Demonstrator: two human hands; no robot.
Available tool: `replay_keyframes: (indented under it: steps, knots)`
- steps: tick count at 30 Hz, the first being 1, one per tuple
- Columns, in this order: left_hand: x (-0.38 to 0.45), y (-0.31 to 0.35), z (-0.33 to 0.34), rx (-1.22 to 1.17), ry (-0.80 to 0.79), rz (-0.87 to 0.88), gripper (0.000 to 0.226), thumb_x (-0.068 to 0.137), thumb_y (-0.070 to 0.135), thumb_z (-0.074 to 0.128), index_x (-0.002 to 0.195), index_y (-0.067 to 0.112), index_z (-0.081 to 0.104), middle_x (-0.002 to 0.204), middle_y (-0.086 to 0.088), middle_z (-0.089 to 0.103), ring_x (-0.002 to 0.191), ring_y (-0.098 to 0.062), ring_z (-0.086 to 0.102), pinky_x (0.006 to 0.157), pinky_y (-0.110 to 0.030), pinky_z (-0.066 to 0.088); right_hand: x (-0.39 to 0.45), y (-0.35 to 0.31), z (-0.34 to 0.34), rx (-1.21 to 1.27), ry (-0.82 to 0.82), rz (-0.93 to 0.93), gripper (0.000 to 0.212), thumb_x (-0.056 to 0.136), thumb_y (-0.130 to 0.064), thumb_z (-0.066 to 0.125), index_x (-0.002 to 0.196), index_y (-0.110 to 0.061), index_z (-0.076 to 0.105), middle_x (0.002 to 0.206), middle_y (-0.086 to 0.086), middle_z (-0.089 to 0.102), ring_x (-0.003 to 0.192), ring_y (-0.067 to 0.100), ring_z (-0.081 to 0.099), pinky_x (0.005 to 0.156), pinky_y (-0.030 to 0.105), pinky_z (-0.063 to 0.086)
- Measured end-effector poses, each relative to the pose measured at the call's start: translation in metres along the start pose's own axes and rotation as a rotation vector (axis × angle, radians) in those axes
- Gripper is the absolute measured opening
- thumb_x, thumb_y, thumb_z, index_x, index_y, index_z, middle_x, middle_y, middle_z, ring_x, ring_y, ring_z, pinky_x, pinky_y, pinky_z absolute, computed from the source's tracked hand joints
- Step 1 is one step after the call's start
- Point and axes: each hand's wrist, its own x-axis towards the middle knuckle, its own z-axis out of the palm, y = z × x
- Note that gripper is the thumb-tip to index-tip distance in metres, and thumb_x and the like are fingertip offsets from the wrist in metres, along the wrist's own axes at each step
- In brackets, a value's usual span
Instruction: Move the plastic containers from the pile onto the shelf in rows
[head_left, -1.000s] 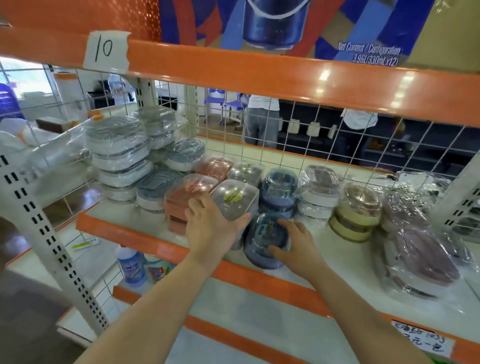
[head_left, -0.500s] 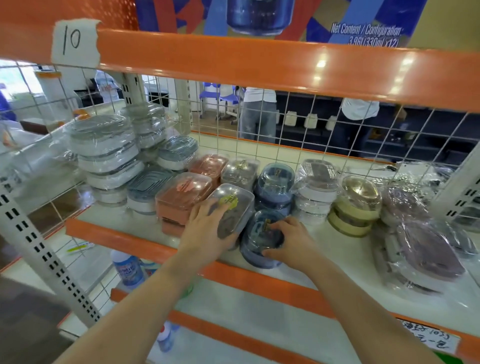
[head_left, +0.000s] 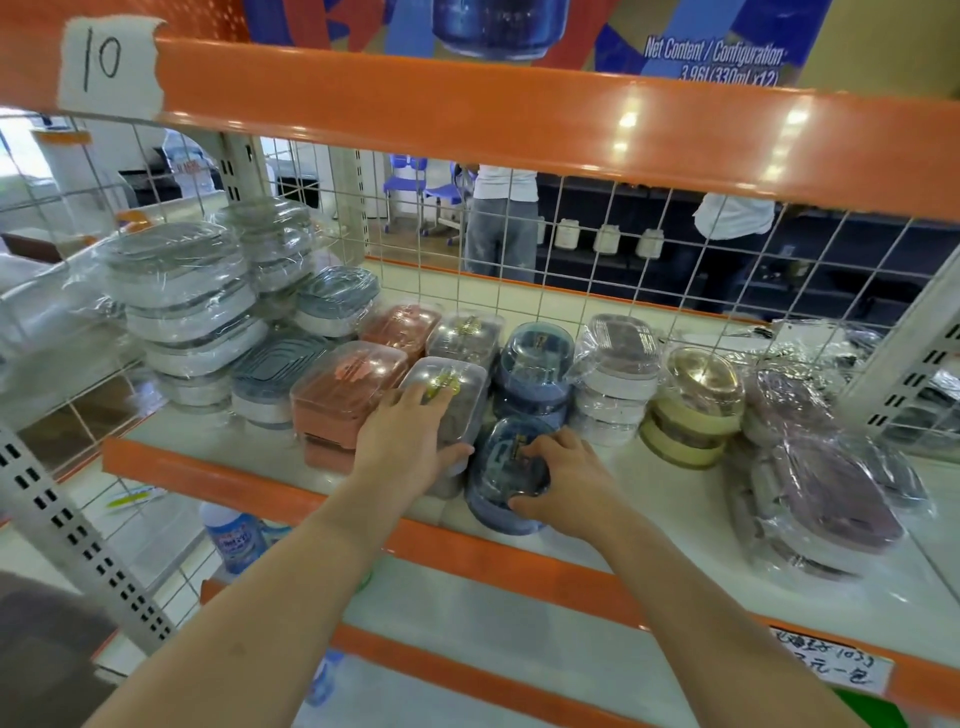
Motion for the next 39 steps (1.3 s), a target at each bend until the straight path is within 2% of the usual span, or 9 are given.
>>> replay_keyframes:
  steps: [6, 10, 15, 21, 25, 30, 35, 39]
  knots:
    - [0.004, -0.001, 0.0, -0.008, -0.022, 0.022, 0.074, 0.091, 0.053, 0.05, 0.151, 0.028, 0.015, 0.158, 0.001, 0.013, 0.143, -0.024, 0.019, 0.106, -0.038, 0.035, 0.001, -0.001, -0.001, 0.001, -0.007, 0.001, 0.065, 0.079, -0.037, 0.068, 0.136, -0.021, 0.042, 0.13, 0.001, 0.037, 0.125, 0.019, 0.034, 0.099, 0.026, 0.034]
    - [-0.002, -0.002, 0.004, -0.042, -0.03, 0.043, 0.077, 0.092, 0.047, 0.051, 0.152, 0.029, 0.006, 0.159, -0.002, 0.003, 0.146, -0.025, 0.008, 0.115, -0.039, 0.018, 0.0, 0.001, 0.001, 0.0, -0.003, -0.003, 0.065, 0.08, -0.038, 0.068, 0.137, -0.021, 0.041, 0.131, 0.001, 0.036, 0.125, 0.019, 0.034, 0.099, 0.027, 0.035]
    - [-0.027, -0.006, 0.006, -0.019, 0.117, 0.051, 0.057, 0.094, 0.035, 0.047, 0.147, 0.026, 0.027, 0.154, -0.005, 0.014, 0.141, -0.026, 0.017, 0.113, -0.035, 0.021, -0.003, 0.0, 0.003, 0.023, 0.001, -0.001, 0.064, 0.082, -0.036, 0.066, 0.138, -0.02, 0.04, 0.135, 0.001, 0.035, 0.126, 0.02, 0.034, 0.102, 0.027, 0.033]
    - [-0.054, -0.012, 0.003, -0.136, 0.17, 0.03, 0.048, 0.092, 0.026, 0.052, 0.139, 0.02, 0.043, 0.146, -0.006, 0.03, 0.134, -0.026, 0.03, 0.106, -0.035, 0.032, -0.019, -0.002, 0.01, 0.074, 0.062, -0.003, 0.061, 0.087, -0.027, 0.061, 0.142, -0.025, 0.035, 0.146, 0.001, 0.029, 0.129, 0.026, 0.034, 0.106, 0.031, 0.031]
    - [-0.068, -0.014, 0.004, -0.225, 0.116, 0.018, 0.04, 0.091, 0.022, 0.054, 0.131, 0.015, 0.051, 0.133, -0.006, 0.04, 0.124, -0.024, 0.043, 0.099, -0.031, 0.036, -0.038, 0.0, 0.01, 0.105, 0.079, 0.041, 0.063, 0.09, -0.025, 0.059, 0.145, -0.024, 0.029, 0.142, 0.007, 0.032, 0.127, 0.028, 0.038, 0.1, 0.034, 0.037]
    - [-0.077, 0.004, 0.022, -0.278, -0.059, 0.066, 0.034, 0.091, 0.019, 0.054, 0.125, 0.013, 0.054, 0.125, -0.004, 0.053, 0.114, -0.024, 0.053, 0.093, -0.031, 0.04, -0.073, 0.022, 0.005, 0.118, 0.124, 0.115, 0.056, 0.089, -0.021, 0.056, 0.142, -0.023, 0.036, 0.135, 0.009, 0.042, 0.122, 0.028, 0.045, 0.097, 0.034, 0.04]
    - [-0.081, 0.046, 0.039, -0.345, -0.134, 0.165, 0.028, 0.09, 0.017, 0.057, 0.117, 0.011, 0.061, 0.115, -0.006, 0.063, 0.108, -0.024, 0.058, 0.091, -0.028, 0.04, -0.116, 0.061, -0.006, 0.146, 0.213, 0.239, 0.046, 0.09, -0.021, 0.054, 0.135, -0.021, 0.045, 0.128, 0.005, 0.051, 0.118, 0.022, 0.049, 0.093, 0.031, 0.041]
    - [-0.082, 0.091, 0.048, -0.371, -0.257, 0.263, 0.024, 0.091, 0.02, 0.055, 0.114, 0.016, 0.062, 0.106, -0.002, 0.065, 0.102, -0.02, 0.061, 0.085, -0.025, 0.043, -0.151, 0.099, -0.017, 0.14, 0.259, 0.348, 0.042, 0.092, -0.023, 0.054, 0.133, -0.022, 0.047, 0.127, 0.004, 0.053, 0.116, 0.021, 0.052, 0.094, 0.031, 0.042]
